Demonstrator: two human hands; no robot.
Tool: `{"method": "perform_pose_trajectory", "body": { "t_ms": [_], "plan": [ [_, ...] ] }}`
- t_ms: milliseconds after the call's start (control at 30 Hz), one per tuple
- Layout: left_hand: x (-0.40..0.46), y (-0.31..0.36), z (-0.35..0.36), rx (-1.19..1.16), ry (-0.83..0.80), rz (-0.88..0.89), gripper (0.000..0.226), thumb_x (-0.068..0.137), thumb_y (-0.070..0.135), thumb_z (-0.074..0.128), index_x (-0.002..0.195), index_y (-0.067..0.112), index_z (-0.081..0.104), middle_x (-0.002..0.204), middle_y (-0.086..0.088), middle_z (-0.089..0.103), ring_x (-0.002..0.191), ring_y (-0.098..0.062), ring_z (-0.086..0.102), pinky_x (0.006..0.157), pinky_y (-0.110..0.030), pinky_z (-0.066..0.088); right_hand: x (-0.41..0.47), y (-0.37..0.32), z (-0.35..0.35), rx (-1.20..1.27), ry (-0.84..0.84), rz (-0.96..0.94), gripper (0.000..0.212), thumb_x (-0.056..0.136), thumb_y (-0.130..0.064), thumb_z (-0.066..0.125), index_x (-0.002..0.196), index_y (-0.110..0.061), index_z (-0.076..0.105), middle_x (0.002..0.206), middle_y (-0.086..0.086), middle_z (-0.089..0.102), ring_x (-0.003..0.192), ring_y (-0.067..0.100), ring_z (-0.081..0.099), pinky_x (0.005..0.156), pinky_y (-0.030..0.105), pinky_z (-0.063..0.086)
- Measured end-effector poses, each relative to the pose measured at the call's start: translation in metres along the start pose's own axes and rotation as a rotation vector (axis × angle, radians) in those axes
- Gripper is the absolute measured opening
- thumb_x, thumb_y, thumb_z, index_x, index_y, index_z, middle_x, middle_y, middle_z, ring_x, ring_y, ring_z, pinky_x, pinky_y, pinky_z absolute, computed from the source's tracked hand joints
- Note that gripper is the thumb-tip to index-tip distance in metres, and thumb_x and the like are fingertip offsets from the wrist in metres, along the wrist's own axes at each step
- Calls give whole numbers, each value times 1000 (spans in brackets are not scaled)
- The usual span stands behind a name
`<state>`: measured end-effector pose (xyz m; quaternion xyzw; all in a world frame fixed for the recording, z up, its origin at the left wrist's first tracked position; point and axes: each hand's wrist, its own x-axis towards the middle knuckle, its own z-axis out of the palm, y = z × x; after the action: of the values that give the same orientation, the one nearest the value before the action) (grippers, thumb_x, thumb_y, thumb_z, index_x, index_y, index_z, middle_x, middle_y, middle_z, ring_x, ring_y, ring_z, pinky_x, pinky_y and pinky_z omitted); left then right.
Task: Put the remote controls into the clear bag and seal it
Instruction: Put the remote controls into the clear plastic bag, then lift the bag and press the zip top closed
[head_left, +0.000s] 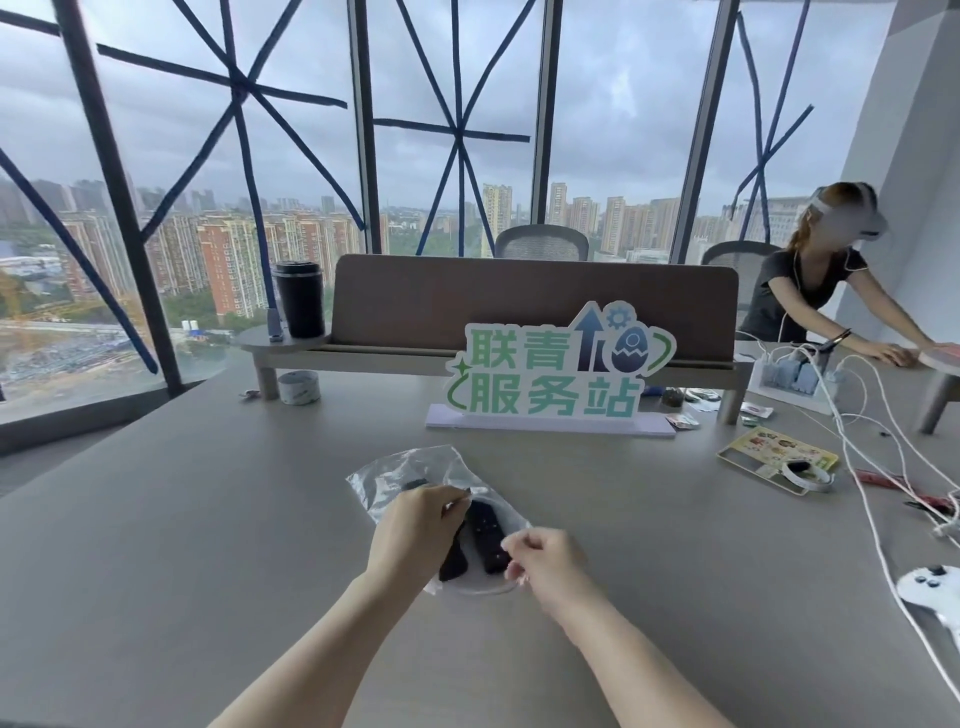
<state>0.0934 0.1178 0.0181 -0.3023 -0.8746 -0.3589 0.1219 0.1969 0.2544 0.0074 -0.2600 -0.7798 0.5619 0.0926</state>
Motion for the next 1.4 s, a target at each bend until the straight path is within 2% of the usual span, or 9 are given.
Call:
{"method": "perform_pose_trajectory", "body": {
  "t_ms": [133, 233, 467, 667, 800, 933, 1067, 1167, 1400],
  "plan": [
    [-6, -9, 3, 48, -59, 8, 19, 89, 35, 52, 93, 32, 71, 91, 6, 74, 83, -23, 63, 60, -29, 39, 2, 8, -19, -263, 248, -88, 8, 83, -32, 58, 89, -30, 63, 78, -7, 66, 73, 16, 62, 64, 30, 43],
    [-19, -9, 2, 203, -183, -21, 38, 84, 33, 54, 121, 40, 58, 108, 8, 65, 97, -22, 61, 65, -30, 41, 13, 10, -16, -397, 113, -99, 50, 77, -50, 58, 125, -41, 45, 104, -3, 62, 92, 19, 62, 71, 31, 41],
    [-37, -28, -18, 515, -375, -182, 57, 78, 29, 52, 133, 36, 40, 130, -9, 45, 98, -31, 63, 70, -33, 46, 31, 1, -6, -449, 243, -152, 27, 84, -12, 50, 105, -22, 64, 97, 4, 73, 82, 27, 64, 67, 32, 52],
    [-1, -13, -64, -220, -78, -433, 33, 88, 9, 47, 115, 17, 64, 97, -9, 65, 59, -28, 69, 54, -36, 61, 17, -62, -22, -190, 129, -258, 32, 84, -3, 47, 90, -18, 75, 74, 0, 73, 38, 8, 50, 42, 20, 38],
    [41, 21, -120, -513, 195, -279, 13, 86, 2, 62, 84, 11, 72, 88, -15, 71, 51, -19, 68, 56, -31, 61, -4, -128, -53, 223, 113, -253, 29, 82, 2, 48, 83, -5, 76, 66, 16, 74, 32, 12, 44, 32, 21, 36],
    [64, 42, -152, -606, 240, -172, 15, 77, 5, 74, 70, 18, 74, 69, -6, 73, 59, -17, 70, 71, -34, 60, -25, -167, -78, 418, 70, -312, 20, 87, -4, 54, 89, -2, 74, 80, 15, 78, 37, 12, 50, 35, 21, 42],
    [57, 45, -155, -562, 93, -102, 21, 72, 8, 79, 86, 23, 75, 83, 0, 76, 77, -12, 70, 79, -21, 54, -34, -173, -94, 428, -6, -324, 19, 90, -11, 61, 98, 2, 71, 86, 15, 78, 38, 12, 54, 36, 20, 47],
    [46, 37, -141, -426, 65, -46, 28, 71, 3, 78, 92, 21, 75, 80, 8, 73, 69, 1, 67, 70, -8, 50, -38, -167, -99, 350, 25, -318, 22, 93, -17, 60, 94, 2, 73, 81, 13, 78, 38, 12, 55, 37, 21, 47],
    [30, 35, -129, -552, 114, -160, 6, 79, 14, 72, 74, 14, 75, 63, 5, 73, 49, -9, 55, 44, -20, 42, -48, -158, -113, 223, 163, -346, 24, 92, -21, 61, 86, -2, 75, 61, 8, 74, 28, 12, 43, 32, 17, 36]
  ]
}}
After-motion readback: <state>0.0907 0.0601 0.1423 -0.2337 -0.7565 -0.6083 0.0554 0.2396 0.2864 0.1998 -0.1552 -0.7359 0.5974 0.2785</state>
